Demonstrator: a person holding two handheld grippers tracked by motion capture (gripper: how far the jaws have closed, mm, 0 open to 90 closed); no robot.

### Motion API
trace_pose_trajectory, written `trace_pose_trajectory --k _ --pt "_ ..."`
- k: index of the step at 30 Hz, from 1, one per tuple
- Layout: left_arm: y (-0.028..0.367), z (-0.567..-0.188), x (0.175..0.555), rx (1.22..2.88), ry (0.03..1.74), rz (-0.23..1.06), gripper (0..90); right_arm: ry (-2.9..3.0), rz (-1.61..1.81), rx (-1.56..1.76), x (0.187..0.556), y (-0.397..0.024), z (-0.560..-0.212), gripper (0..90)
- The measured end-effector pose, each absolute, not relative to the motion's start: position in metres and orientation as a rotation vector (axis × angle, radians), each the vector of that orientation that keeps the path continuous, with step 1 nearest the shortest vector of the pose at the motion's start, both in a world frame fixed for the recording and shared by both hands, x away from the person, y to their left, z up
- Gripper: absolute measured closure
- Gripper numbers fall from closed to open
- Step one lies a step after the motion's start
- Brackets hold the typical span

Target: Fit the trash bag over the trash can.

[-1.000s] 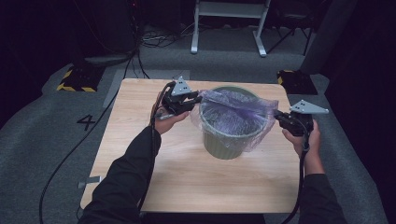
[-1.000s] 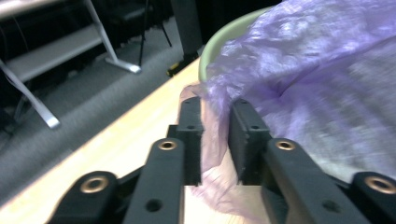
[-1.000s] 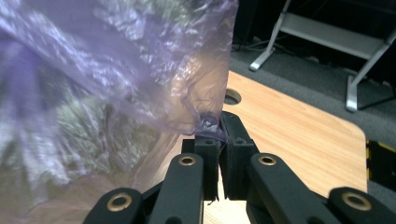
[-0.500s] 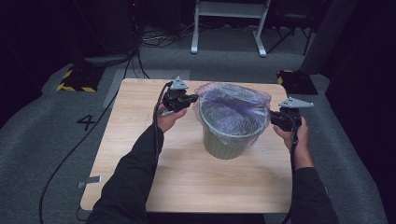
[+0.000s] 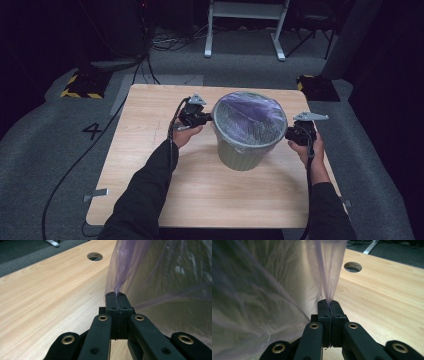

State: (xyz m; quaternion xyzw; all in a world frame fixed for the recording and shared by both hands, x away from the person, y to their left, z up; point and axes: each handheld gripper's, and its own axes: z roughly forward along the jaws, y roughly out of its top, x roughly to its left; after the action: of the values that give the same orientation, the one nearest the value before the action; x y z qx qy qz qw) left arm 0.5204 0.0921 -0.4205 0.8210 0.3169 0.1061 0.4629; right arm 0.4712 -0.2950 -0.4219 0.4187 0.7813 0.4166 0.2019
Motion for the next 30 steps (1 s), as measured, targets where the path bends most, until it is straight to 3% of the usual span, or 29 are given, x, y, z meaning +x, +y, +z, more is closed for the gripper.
trace_pose_trajectory --k 13,30 --pt "0.091 -0.428 0.517 2.11 0.774 0.227 86.4 2.208 1.157 1.176 0.469 -0.297 -0.43 89.2" --pt "0.084 -0.434 0.521 2.075 0.775 0.227 89.5 2.327 1.132 1.292 0.489 -0.285 -0.442 86.4"
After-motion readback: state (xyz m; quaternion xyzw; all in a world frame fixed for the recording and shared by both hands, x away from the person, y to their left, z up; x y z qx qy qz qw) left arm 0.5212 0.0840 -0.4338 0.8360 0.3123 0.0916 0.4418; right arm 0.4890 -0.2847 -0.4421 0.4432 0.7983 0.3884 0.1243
